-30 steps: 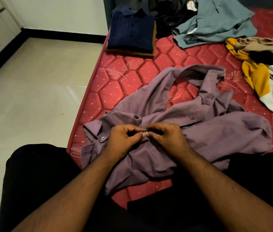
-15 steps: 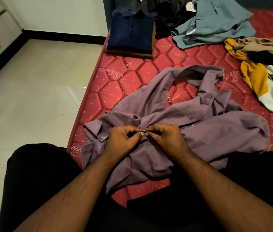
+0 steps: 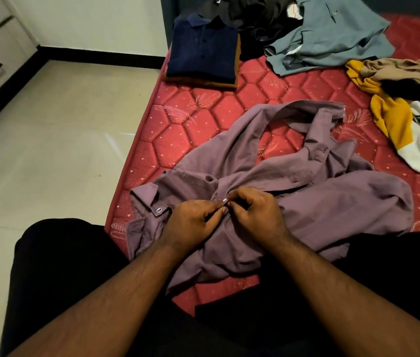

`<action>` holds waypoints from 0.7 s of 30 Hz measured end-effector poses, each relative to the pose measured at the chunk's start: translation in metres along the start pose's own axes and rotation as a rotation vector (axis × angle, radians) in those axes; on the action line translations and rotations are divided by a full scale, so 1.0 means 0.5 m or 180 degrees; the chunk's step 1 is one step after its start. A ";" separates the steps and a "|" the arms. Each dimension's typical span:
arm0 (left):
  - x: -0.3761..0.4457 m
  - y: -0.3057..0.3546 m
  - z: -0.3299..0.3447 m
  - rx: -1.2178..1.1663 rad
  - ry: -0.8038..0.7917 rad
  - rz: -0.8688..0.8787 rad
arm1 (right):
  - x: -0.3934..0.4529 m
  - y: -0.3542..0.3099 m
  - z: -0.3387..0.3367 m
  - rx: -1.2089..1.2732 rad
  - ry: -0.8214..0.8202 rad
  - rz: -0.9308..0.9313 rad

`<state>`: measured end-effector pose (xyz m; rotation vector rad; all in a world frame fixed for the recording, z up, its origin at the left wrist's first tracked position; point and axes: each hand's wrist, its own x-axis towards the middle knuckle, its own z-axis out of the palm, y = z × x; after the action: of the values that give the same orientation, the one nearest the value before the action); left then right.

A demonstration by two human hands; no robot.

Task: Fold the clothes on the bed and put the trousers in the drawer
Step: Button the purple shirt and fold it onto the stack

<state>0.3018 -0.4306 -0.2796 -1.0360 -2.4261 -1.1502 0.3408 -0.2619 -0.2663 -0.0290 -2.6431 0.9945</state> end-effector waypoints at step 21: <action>-0.044 -0.049 -0.015 0.1400 -0.1943 -0.1082 | -0.006 -0.036 -0.014 -0.1901 -0.0338 -0.0259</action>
<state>0.2998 -0.4578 -0.2999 -0.9458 -3.2221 -0.3407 0.3472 -0.2712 -0.2506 -0.0029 -2.9102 0.1585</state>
